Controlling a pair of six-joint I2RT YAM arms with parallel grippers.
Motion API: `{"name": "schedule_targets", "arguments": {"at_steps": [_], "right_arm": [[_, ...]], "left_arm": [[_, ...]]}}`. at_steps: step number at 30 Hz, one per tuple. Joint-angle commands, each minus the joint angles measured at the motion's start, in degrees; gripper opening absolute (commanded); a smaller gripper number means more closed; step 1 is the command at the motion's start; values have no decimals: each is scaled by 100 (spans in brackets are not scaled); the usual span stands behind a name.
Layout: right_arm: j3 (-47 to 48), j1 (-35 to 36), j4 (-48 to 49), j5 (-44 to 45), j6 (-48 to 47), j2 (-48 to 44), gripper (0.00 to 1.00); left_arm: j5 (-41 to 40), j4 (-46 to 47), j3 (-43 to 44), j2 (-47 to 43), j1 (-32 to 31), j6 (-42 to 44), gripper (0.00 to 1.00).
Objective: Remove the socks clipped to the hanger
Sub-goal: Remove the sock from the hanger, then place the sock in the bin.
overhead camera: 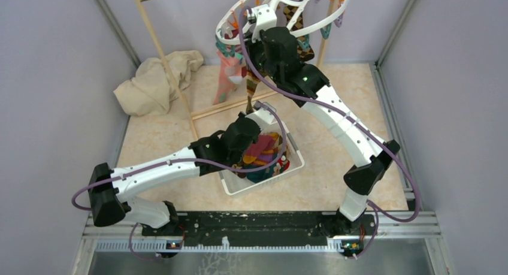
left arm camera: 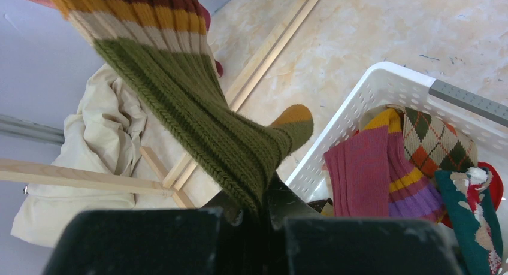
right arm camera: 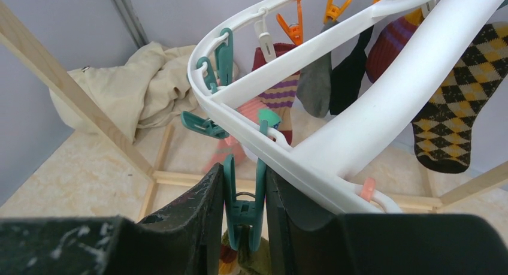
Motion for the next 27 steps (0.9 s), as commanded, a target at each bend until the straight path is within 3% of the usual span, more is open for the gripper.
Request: {"name": "schedule_targets", "arguments": {"at_steps": [1,9,14,19,22,27], "right_arm": [[14,49,405,36,24,-183,0],[-205,-21,499,-91,117,-376,0],[-389,-96,502,-212,249,-481,0],[-768,-150,525,-355,409,-729,42],[-1134,-176,609,-400,526,-1011,55],[-1682,-208,593,-496,787,-1456,65]], "left_arm": [[-98,169,0,5,-42,-14,0],[-111,5,-120,-109,-42,-238,1],[319,-167,-156,-343,-66,-428,1],[1008,-291,-196,-478,-94,-667,2],[1254,-309,-281,-460,-111,-818,2],[1429,-198,-515,-330,-114,-1039,4]]}}
